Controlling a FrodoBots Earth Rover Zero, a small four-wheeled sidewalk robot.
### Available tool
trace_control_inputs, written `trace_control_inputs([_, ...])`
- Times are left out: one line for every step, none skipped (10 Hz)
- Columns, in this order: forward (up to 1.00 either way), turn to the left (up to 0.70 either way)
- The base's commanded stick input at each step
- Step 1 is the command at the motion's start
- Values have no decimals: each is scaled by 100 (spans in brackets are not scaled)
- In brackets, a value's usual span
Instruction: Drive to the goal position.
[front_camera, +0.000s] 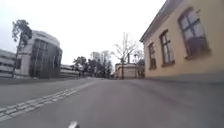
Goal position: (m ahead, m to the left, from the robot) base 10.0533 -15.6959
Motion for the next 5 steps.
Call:
trace_control_inputs([100,0])
trace_control_inputs([100,0])
trace_control_inputs([100,0])
trace_control_inputs([100,0])
trace_control_inputs([100,0])
